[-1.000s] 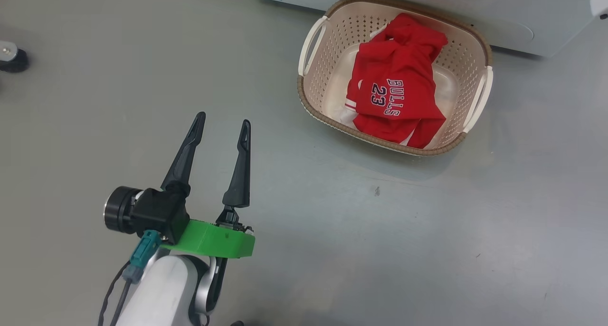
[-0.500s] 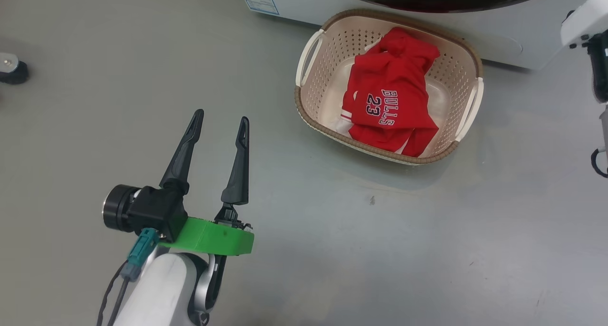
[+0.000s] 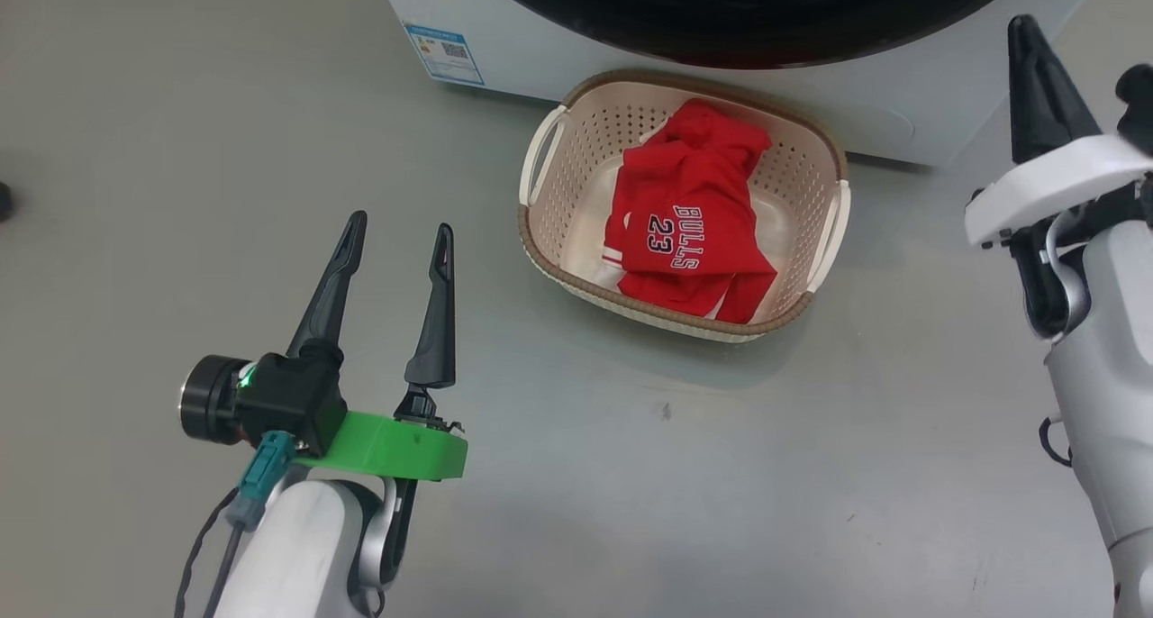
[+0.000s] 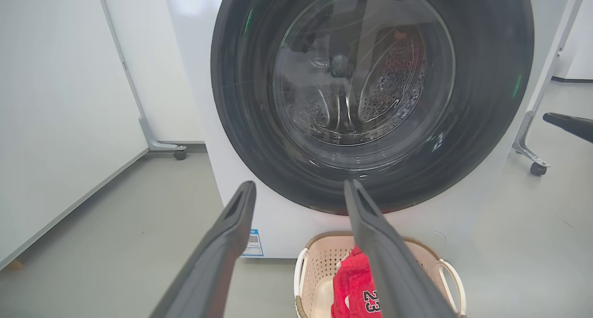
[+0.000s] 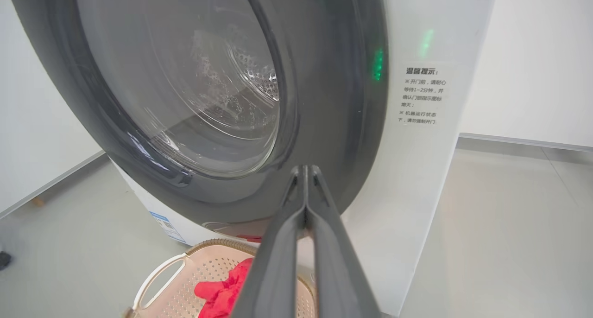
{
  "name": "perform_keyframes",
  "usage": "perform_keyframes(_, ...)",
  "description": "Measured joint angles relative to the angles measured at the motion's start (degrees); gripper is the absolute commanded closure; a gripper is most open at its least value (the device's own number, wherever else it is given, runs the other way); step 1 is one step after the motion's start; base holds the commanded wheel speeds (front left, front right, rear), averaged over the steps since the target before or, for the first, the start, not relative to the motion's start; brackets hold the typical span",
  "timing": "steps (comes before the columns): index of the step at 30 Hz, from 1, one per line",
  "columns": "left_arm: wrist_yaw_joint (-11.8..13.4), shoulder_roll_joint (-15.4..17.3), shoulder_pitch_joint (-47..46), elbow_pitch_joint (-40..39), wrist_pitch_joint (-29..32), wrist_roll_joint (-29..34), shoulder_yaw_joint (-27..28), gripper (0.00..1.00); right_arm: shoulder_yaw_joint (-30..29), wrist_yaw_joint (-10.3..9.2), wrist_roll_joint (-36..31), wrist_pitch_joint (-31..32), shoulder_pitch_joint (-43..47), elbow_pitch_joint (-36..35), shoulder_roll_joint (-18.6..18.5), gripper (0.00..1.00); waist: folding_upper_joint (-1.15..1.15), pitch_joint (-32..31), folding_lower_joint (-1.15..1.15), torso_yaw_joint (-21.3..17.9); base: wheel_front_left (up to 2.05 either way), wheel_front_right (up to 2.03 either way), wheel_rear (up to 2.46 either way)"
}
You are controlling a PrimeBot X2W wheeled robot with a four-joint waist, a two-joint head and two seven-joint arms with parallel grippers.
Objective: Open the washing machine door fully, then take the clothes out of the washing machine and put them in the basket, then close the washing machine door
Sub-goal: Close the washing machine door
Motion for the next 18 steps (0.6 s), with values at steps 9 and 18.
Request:
perform_keyframes(9,0.0,0.5,0.8,1.1,0.0,0.7,0.1,0.00,0.3,0.01,1.0,-0.2,7.7,-3.1,1.1,0.00,0.00,-3.2,0.00,-3.3,0.00,0.00,0.00)
perform_keyframes(18,0.0,1.0,2.7,2.6,0.0,0.7,0.2,0.00,-0.4,0.01,1.0,-0.3,14.1,-7.0,1.2,0.00,0.00,-6.0,0.00,-6.2,0.00,0.00,0.00)
